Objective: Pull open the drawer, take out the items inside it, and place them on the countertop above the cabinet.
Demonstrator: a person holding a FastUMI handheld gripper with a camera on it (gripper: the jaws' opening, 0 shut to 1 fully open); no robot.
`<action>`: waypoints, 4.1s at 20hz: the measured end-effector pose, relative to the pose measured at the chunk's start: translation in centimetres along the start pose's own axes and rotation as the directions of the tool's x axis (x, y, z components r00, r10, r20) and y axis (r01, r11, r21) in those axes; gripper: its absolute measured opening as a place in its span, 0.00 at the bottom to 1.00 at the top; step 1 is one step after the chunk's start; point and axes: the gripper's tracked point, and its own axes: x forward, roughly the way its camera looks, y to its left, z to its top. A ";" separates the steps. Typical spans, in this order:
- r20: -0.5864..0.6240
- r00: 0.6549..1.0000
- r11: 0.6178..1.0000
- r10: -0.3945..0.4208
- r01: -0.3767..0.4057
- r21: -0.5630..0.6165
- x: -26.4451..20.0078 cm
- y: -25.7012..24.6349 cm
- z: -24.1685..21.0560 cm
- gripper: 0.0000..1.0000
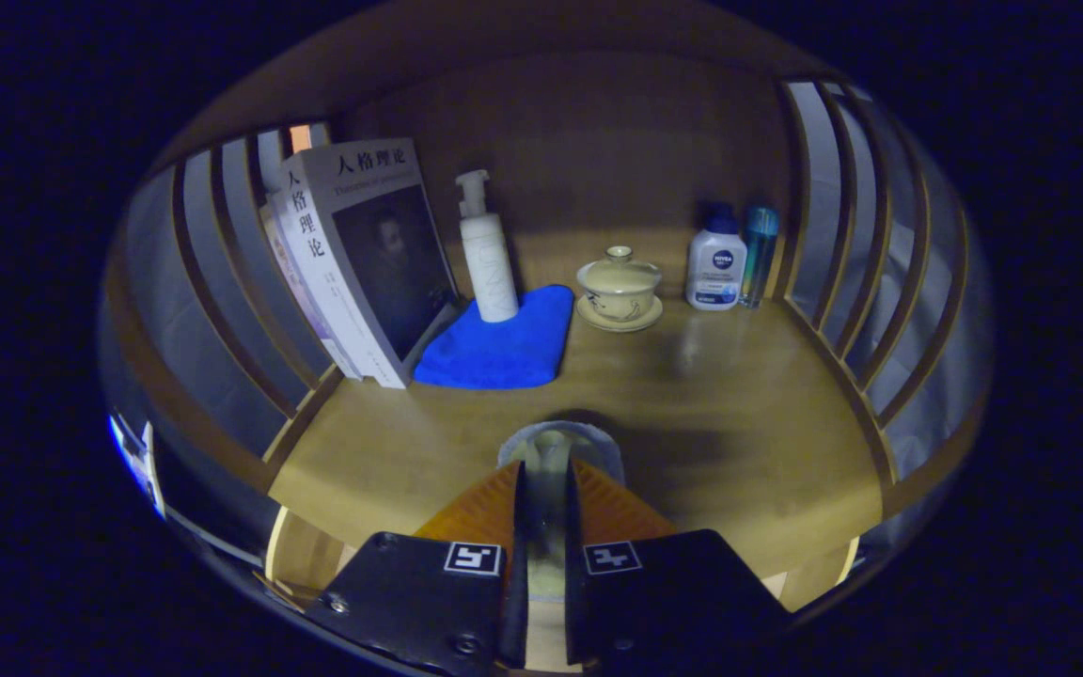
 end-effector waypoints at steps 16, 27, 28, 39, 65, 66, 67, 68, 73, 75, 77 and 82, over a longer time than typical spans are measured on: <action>0.099 0.990 0.973 -0.097 0.116 -0.199 -0.9 0.1 -0.7 0.78; 0.307 0.952 0.987 0.009 0.041 -0.154 -9.6 2.5 -3.3 0.81; 0.349 0.937 0.986 0.026 0.033 -0.161 -11.5 2.9 -4.3 0.88; 0.570 0.817 0.996 -0.086 0.088 0.024 -17.6 1.1 -19.2 1.00; 0.552 0.813 0.977 -0.184 0.213 0.011 -11.4 0.6 -25.8 0.99; 0.553 0.813 0.977 -0.184 0.213 0.011 -11.5 0.6 -25.7 1.00; 0.552 0.813 0.977 -0.184 0.214 0.011 -11.4 0.6 -25.6 0.99; 0.557 0.810 0.977 -0.183 0.213 0.012 -11.6 0.6 -25.4 0.99; 0.541 0.822 0.979 -0.176 0.204 0.009 -9.9 0.3 -23.5 0.99; 0.535 0.826 0.979 -0.178 0.203 0.012 -9.2 0.2 -22.8 0.99; 0.534 0.826 0.978 -0.182 0.206 0.016 -8.8 0.2 -22.2 0.99; 0.524 0.832 0.980 -0.181 0.199 0.022 -7.5 0.0 -20.9 0.99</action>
